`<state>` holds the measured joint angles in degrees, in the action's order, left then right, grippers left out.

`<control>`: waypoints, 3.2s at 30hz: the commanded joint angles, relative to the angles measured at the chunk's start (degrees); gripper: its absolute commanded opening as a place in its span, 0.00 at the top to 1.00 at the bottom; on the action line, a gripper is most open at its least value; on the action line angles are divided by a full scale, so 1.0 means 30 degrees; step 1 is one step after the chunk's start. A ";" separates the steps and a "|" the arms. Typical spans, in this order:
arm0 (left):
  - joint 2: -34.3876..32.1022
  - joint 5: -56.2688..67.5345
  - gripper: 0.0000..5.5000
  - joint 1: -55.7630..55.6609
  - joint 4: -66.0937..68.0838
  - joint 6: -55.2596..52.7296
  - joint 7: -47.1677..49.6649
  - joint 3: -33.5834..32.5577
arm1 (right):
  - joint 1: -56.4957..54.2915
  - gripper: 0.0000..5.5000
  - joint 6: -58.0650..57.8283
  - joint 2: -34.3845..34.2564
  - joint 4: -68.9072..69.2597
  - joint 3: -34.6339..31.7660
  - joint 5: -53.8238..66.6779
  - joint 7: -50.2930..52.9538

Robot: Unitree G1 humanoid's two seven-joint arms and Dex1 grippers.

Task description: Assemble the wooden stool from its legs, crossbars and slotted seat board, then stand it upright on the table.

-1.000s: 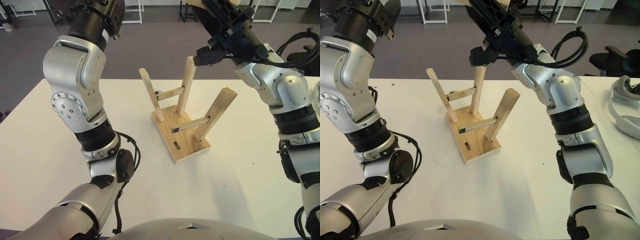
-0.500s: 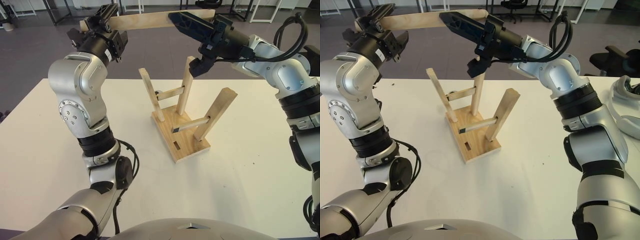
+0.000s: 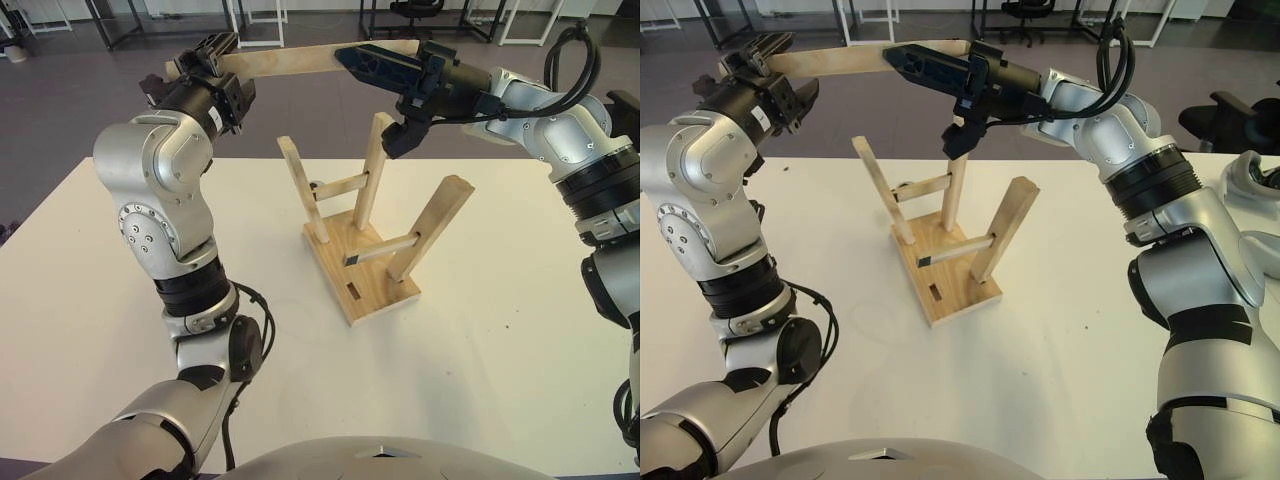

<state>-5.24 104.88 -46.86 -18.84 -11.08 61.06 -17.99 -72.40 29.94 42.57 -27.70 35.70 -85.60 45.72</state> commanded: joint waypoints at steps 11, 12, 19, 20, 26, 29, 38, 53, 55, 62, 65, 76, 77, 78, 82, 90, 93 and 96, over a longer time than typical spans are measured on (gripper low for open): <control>-0.0212 0.0084 0.03 -0.0679 0.0599 -0.0499 -0.1525 -0.0283 | 0.0823 0.62 -0.1277 0.0294 -0.0703 -0.2204 0.3250 -0.1226; -0.0238 0.0184 0.02 -0.0634 0.0656 -0.0529 -0.1417 -0.0238 | 0.0810 0.62 -0.1417 0.0353 -0.0768 -0.2178 0.3160 -0.1166; -0.0261 0.0177 0.02 -0.0519 0.1047 -0.0695 -0.0692 -0.0031 | 0.0509 0.62 -0.1583 0.0184 0.0684 -0.0792 0.1380 -0.0767; -0.0256 0.0148 0.02 -0.0517 0.1125 -0.0694 -0.0645 -0.0050 | 0.0438 0.62 -0.1641 0.0185 0.0786 -0.0644 0.1149 -0.0752; 0.0047 0.0349 0.22 -0.0531 0.0653 -0.0619 0.0497 0.0243 | 0.0013 0.62 -0.2137 0.0087 -0.1214 0.0293 0.0112 -0.0724; 0.0172 0.0367 0.31 -0.0446 0.0557 -0.0654 0.0748 0.0335 | -0.0135 0.62 -0.2445 -0.0057 -0.2391 0.0503 0.0187 -0.0555; 0.0214 0.0099 0.58 -0.0264 0.1009 -0.0652 0.0742 0.0168 | 0.0038 0.62 -0.2309 0.0163 -0.1609 0.0713 0.0524 0.0326; 0.0184 -0.0081 0.74 -0.0394 0.1352 -0.0624 0.0420 -0.0042 | 0.0485 0.62 -0.3036 0.0677 0.0151 0.0248 0.0679 0.0453; 0.0200 -0.0129 0.74 -0.0406 0.1349 -0.0620 0.0360 -0.0049 | 0.0464 0.62 -0.3146 0.0675 0.0191 0.0194 0.0650 0.0475; 0.0371 -0.0036 0.51 -0.0904 0.1576 -0.0040 0.0798 -0.0374 | 0.0712 0.62 -0.3478 0.0674 0.0506 -0.0066 0.0655 0.0437; 0.0611 0.0135 0.46 -0.0893 0.1336 -0.0075 0.1121 -0.0127 | 0.0713 0.62 -0.3584 0.0616 0.0282 -0.0023 0.0511 0.0275; 0.0842 -0.0266 0.62 -0.0465 0.1054 -0.0004 0.1349 0.0054 | 0.0641 0.62 -0.3295 0.0521 -0.0331 0.0464 0.0265 0.0355; 0.0822 -0.0304 0.66 -0.0456 0.1057 0.0018 0.1334 0.0017 | 0.0651 0.62 -0.3261 0.0537 -0.0263 0.0463 0.0275 0.0403; 0.0789 -0.0332 0.68 -0.0427 0.1090 0.0030 0.1304 -0.0035 | 0.0668 0.62 -0.3234 0.0578 -0.0140 0.0464 0.0253 0.0493; 0.0732 -0.0425 0.73 -0.0348 0.1111 0.0027 0.1242 -0.0096 | 0.0750 0.62 -0.3194 0.0723 0.0289 0.0312 0.0288 0.0568; -0.0534 -0.1863 0.80 0.0069 0.1127 -0.1054 -0.0099 0.0108 | 0.1428 0.46 -0.2265 0.0473 -0.0076 -0.0077 0.1953 -0.0353; -0.0964 -0.2316 0.81 0.0093 0.1263 -0.1335 -0.0715 -0.0099 | 0.1746 0.36 -0.2148 0.0491 0.0092 -0.0117 0.2346 -0.0445; -0.1592 -0.2659 0.81 0.0436 0.1002 -0.2123 -0.1448 -0.0078 | 0.2147 0.27 -0.2044 0.0645 0.0130 -0.0247 0.2822 -0.0690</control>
<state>-8.24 98.22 -46.72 -15.44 -15.89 58.27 -18.24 -66.72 23.01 44.30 -27.77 35.96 -78.58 44.47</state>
